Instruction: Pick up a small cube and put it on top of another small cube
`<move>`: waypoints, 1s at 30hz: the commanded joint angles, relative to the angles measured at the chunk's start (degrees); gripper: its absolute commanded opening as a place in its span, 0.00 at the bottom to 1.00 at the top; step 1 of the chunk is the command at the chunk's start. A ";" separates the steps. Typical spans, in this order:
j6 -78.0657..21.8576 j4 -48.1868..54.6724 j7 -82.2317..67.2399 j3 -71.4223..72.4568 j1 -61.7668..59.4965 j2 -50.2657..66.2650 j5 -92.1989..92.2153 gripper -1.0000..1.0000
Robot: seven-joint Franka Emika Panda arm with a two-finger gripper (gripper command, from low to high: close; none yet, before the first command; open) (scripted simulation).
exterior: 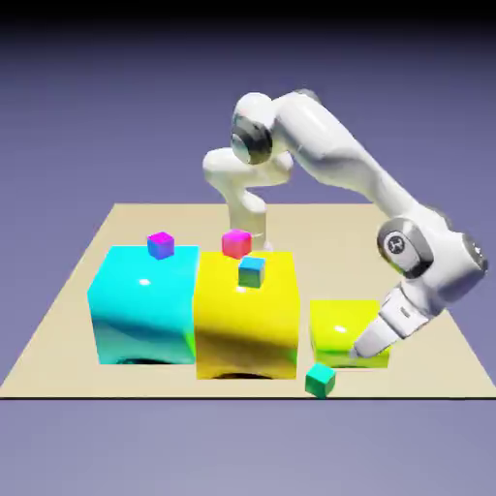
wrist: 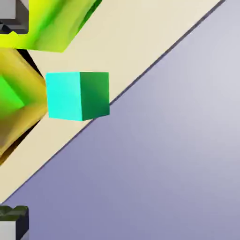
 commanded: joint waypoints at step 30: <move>-27.06 21.46 0.45 11.13 -1.51 26.31 -13.97 0.00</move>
